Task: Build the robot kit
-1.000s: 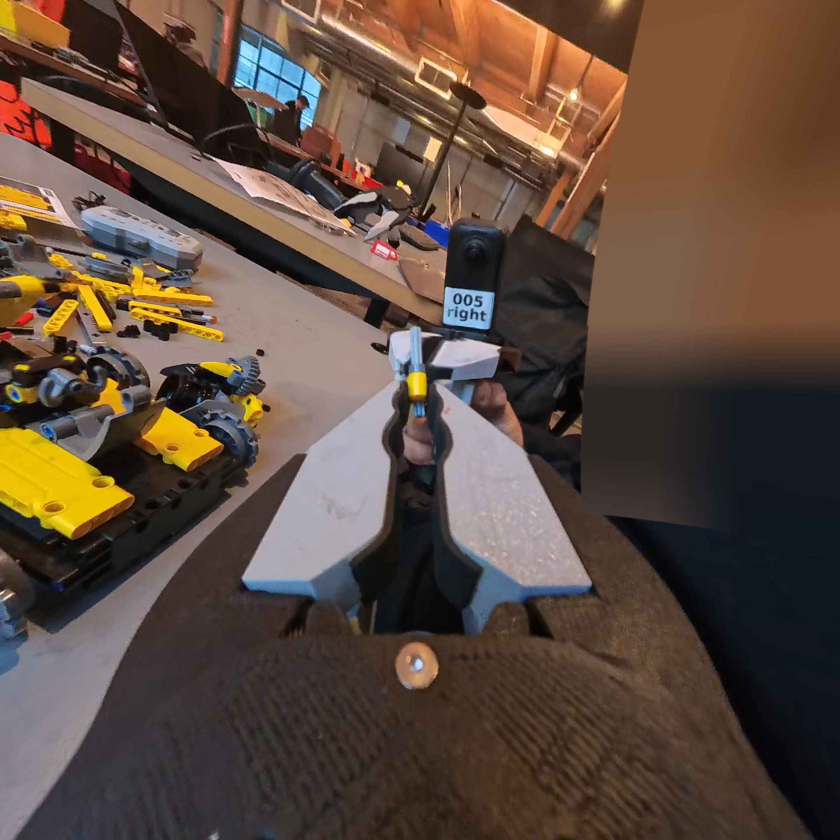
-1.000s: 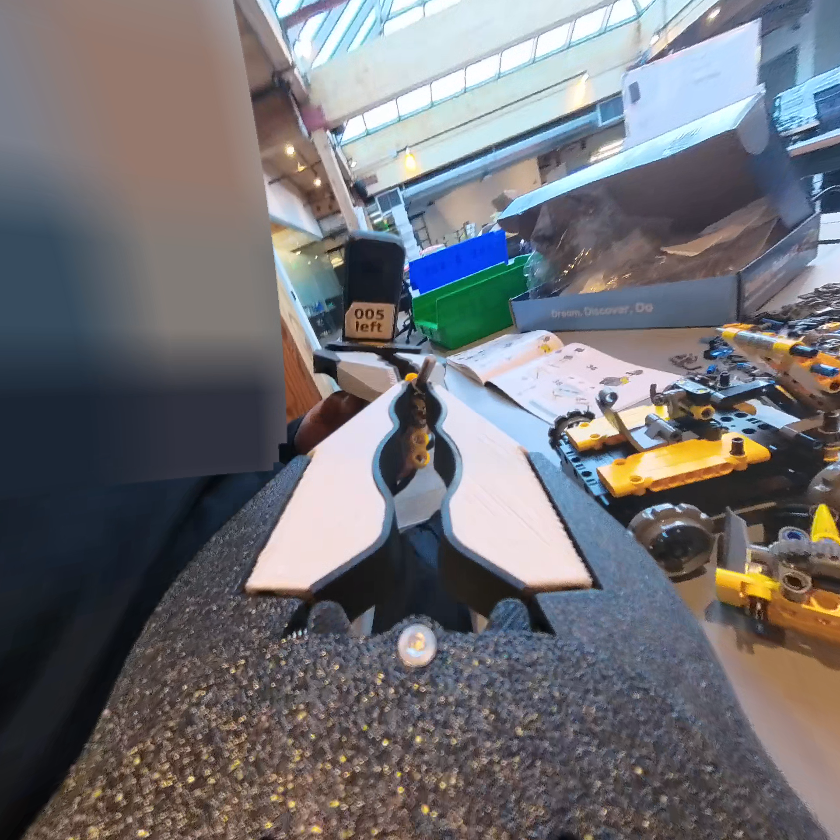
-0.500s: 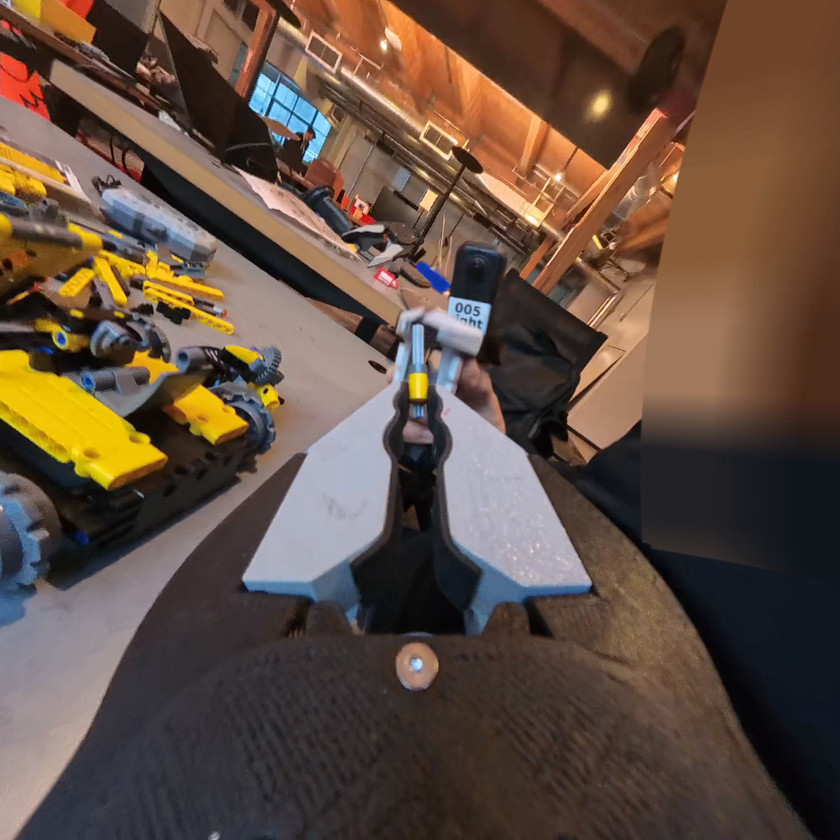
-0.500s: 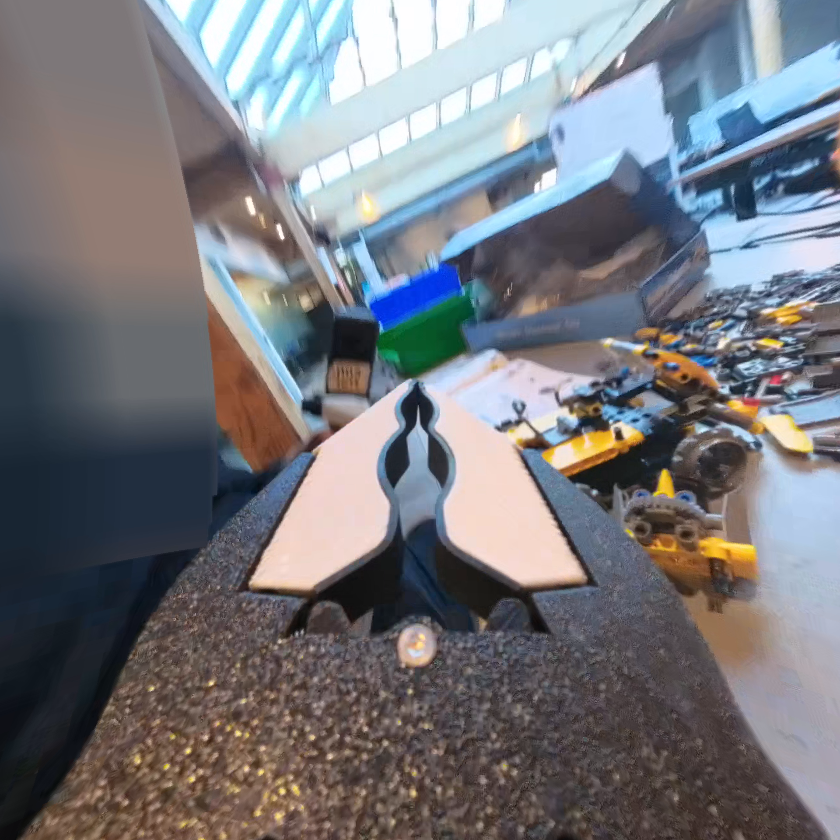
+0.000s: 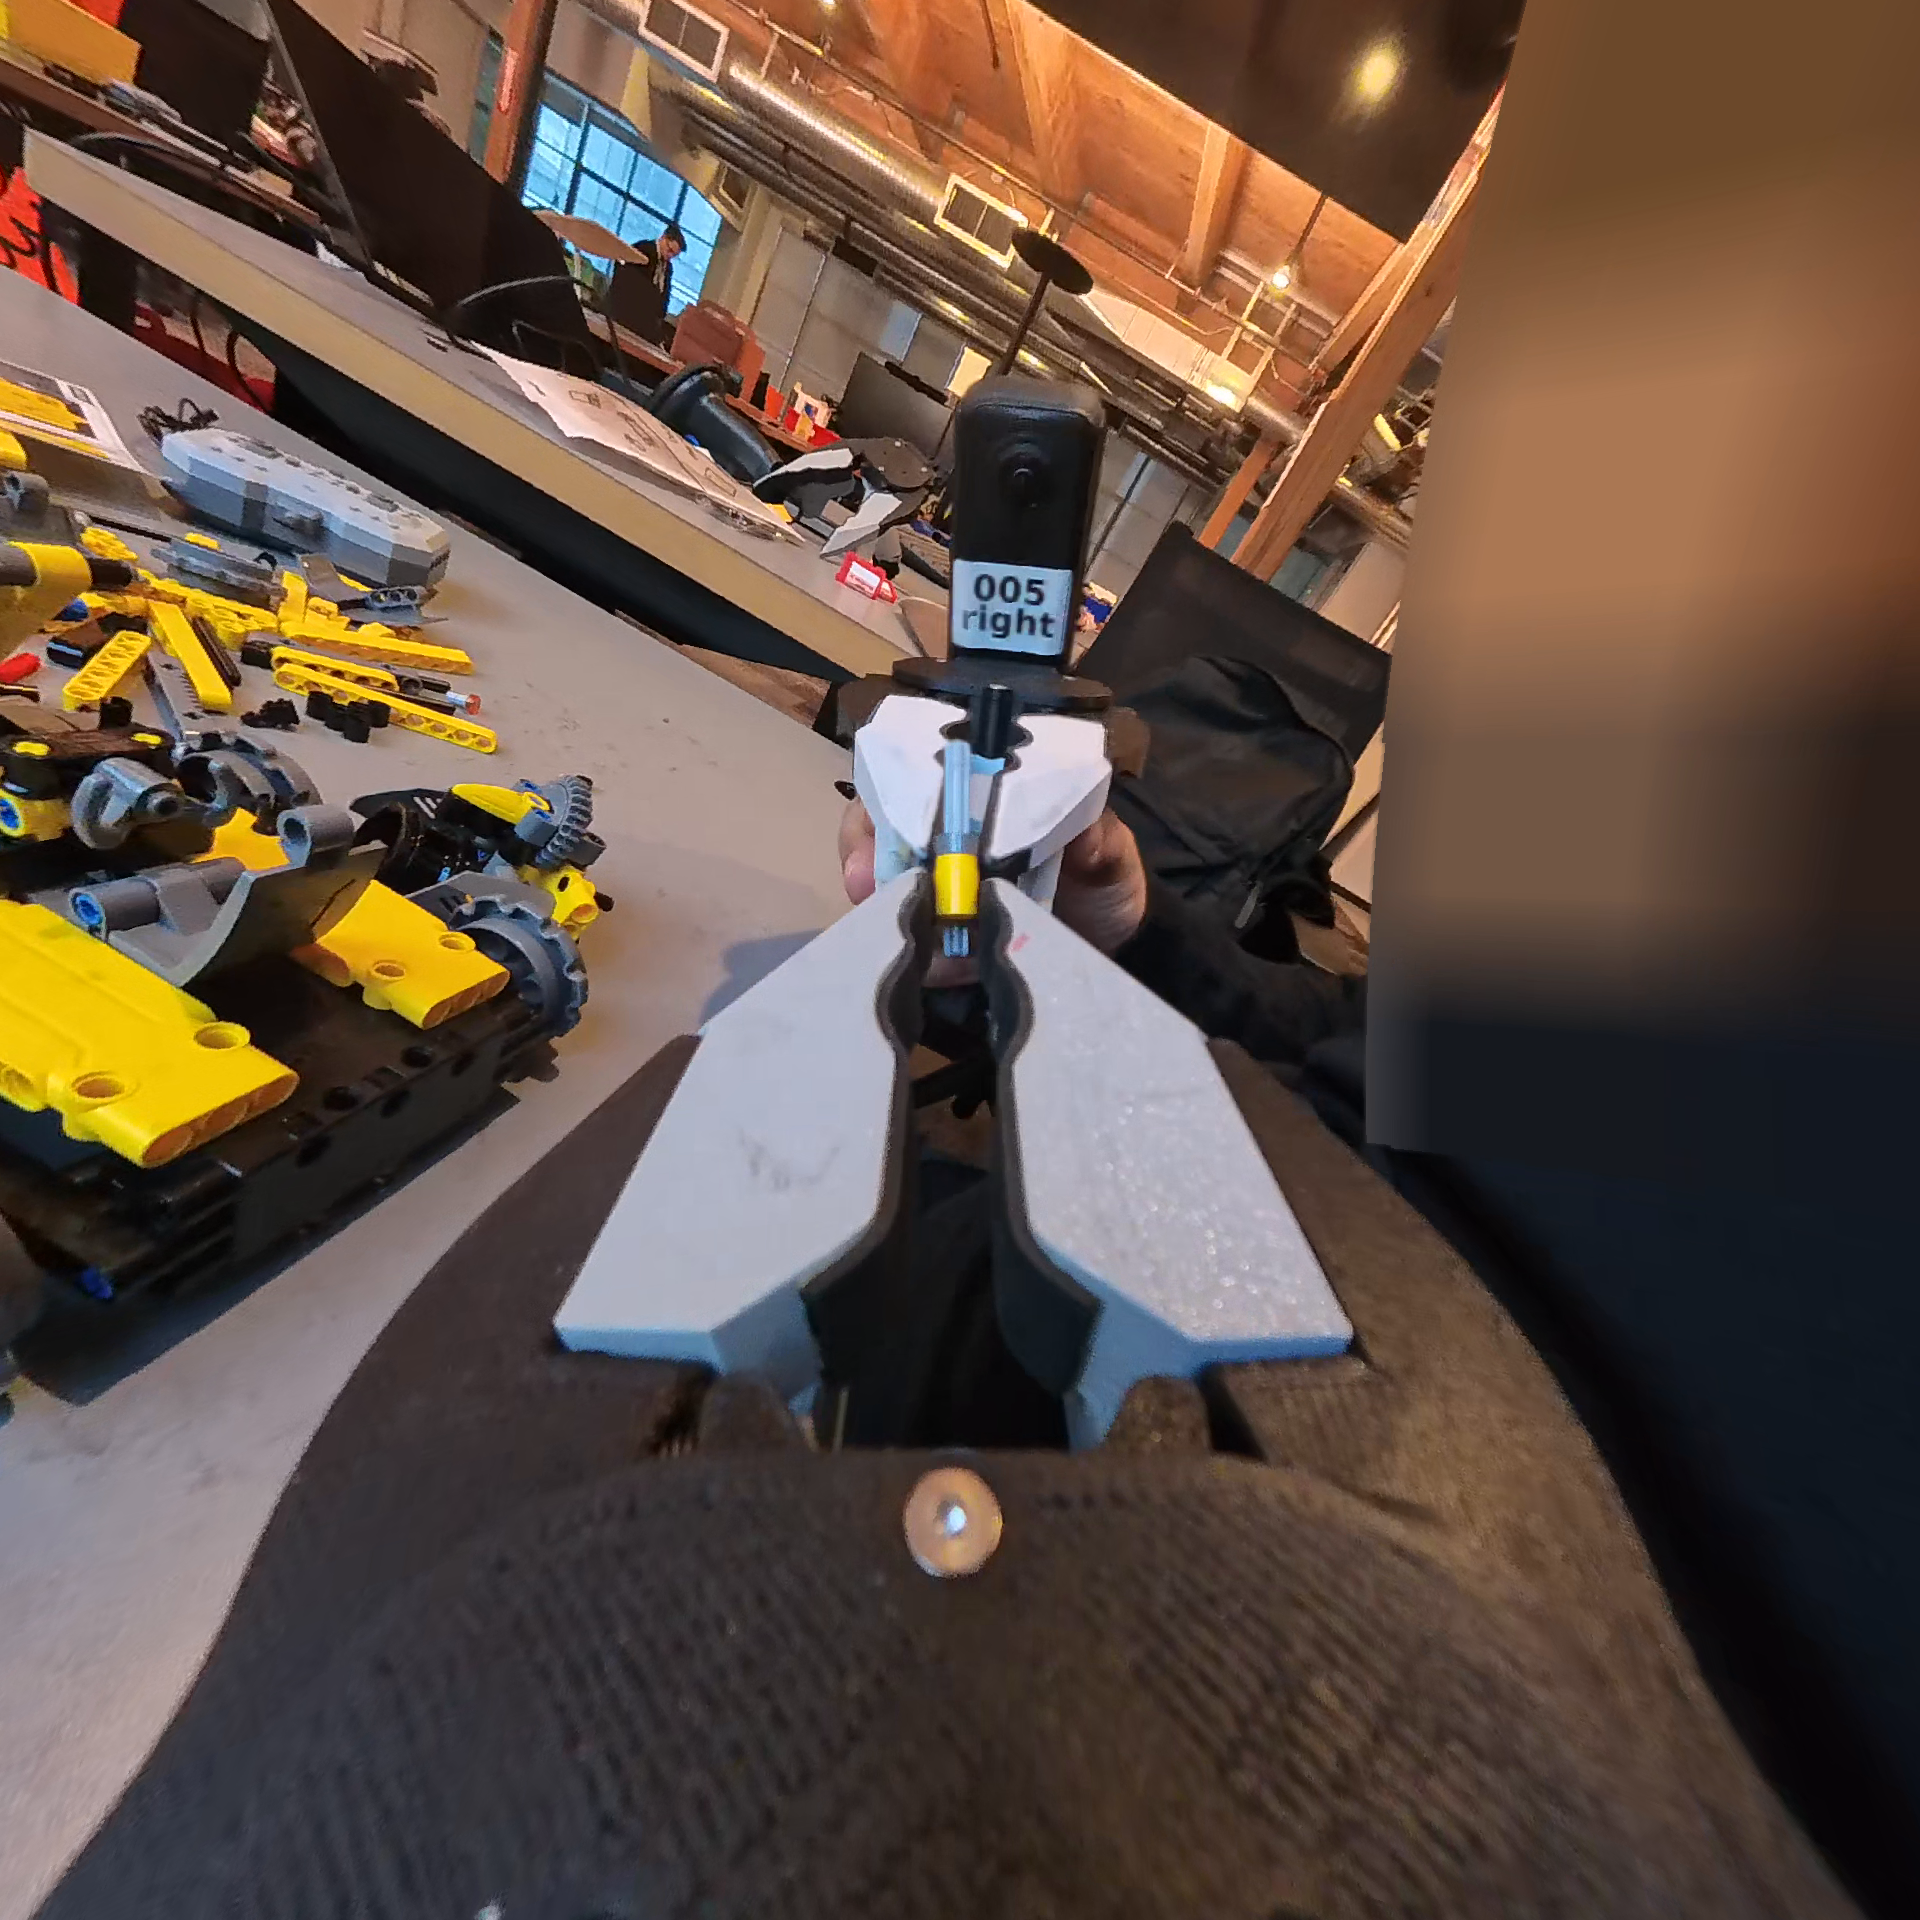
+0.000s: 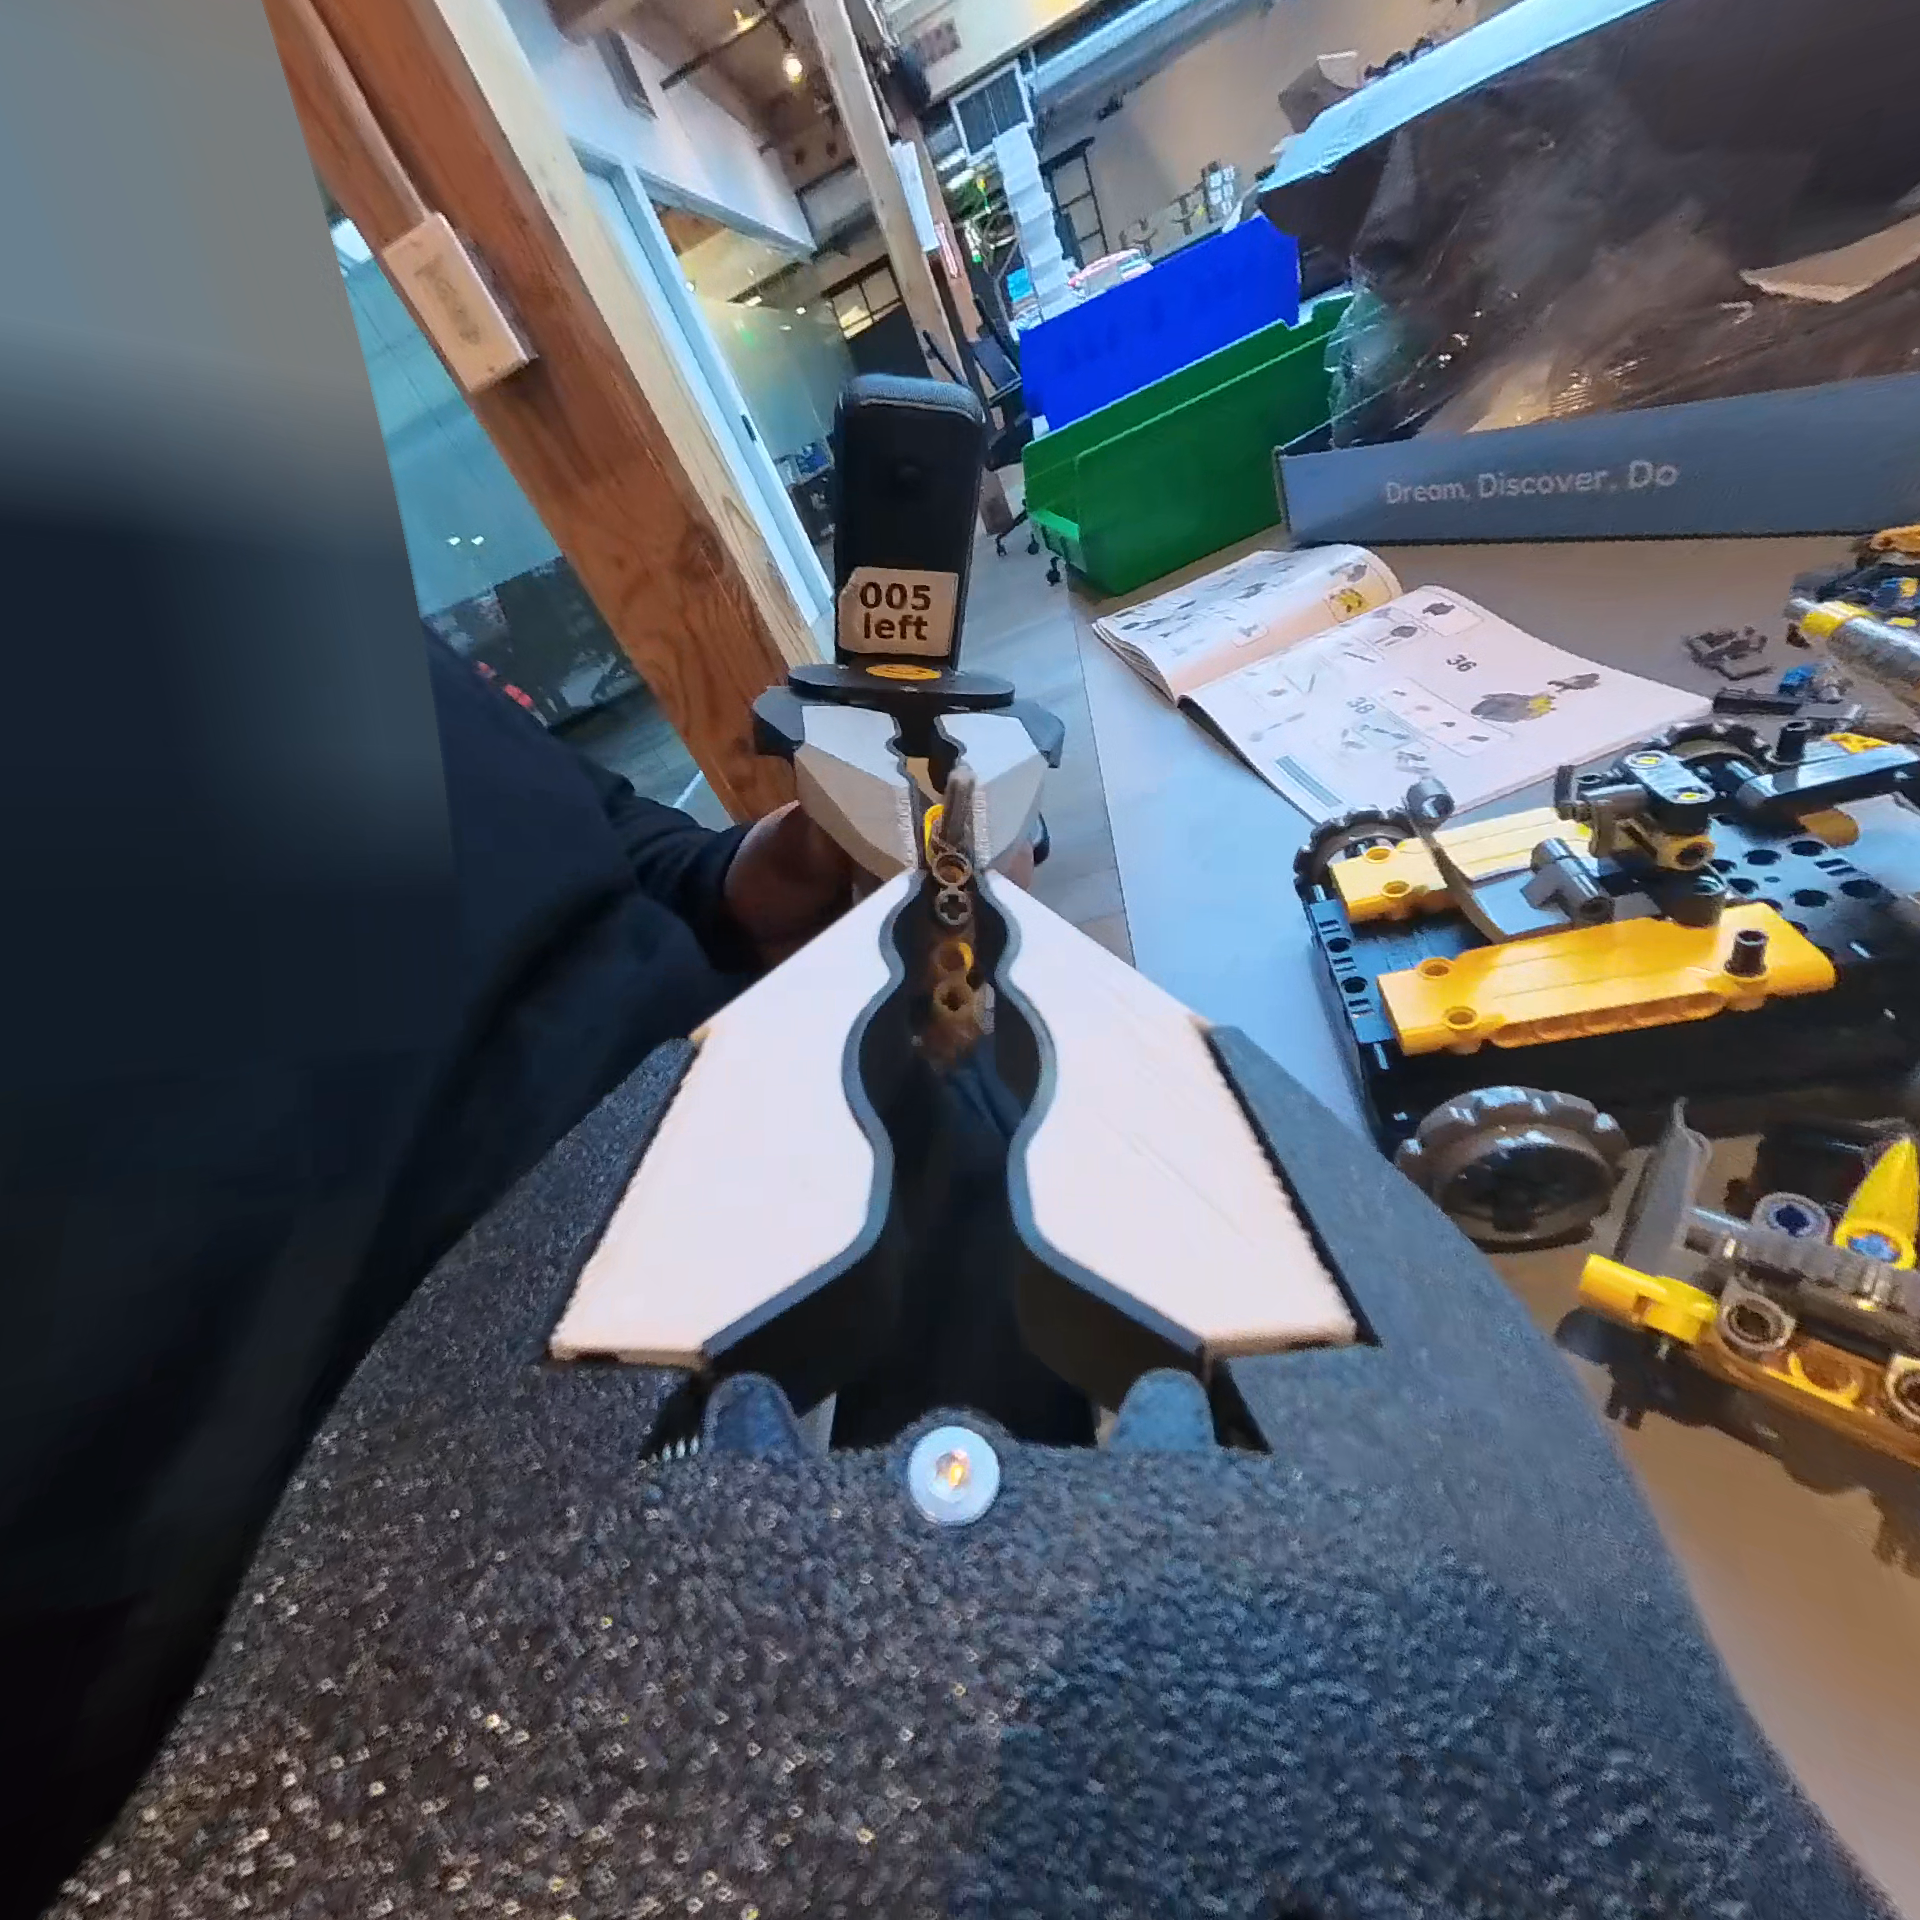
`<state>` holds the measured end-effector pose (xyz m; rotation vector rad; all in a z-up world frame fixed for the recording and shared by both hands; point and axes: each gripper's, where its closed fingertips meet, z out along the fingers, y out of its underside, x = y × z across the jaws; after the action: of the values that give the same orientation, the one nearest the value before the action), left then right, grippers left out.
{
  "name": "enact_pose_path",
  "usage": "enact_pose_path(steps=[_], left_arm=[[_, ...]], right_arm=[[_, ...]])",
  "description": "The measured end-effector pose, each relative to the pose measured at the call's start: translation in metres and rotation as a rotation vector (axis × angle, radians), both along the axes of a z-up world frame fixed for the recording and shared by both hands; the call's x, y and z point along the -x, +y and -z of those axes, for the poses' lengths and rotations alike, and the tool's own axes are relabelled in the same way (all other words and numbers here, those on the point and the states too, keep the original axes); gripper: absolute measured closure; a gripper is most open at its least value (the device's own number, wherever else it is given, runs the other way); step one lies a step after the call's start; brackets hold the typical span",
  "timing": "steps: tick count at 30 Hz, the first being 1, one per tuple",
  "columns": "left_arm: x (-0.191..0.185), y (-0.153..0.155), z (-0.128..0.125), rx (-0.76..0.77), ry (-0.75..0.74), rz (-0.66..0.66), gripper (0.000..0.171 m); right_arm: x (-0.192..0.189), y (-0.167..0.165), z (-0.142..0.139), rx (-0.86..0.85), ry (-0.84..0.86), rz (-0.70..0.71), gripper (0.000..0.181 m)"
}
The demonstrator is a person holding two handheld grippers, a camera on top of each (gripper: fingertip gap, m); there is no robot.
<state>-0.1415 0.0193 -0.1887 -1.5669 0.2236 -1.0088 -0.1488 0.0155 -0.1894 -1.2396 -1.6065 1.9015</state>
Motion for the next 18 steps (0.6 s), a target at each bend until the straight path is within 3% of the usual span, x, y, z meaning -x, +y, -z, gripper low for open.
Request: enact_pose_path(steps=[7, 12, 18], left_arm=[[-0.001, 0.001, 0.006, 0.025, 0.014, 0.017, 0.167], [0.006, 0.003, -0.010, -0.017, -0.028, -0.024, 0.166], [0.013, 0.007, 0.002, 0.039, -0.103, -0.043, 0.167]], right_arm=[[-0.002, 0.000, 0.006, 0.032, 0.003, -0.035, 0.175], [0.005, 0.008, -0.018, 0.155, 0.146, 0.095, 0.178], [0.015, 0.023, -0.012, 0.278, 0.135, 0.206, 0.178]])
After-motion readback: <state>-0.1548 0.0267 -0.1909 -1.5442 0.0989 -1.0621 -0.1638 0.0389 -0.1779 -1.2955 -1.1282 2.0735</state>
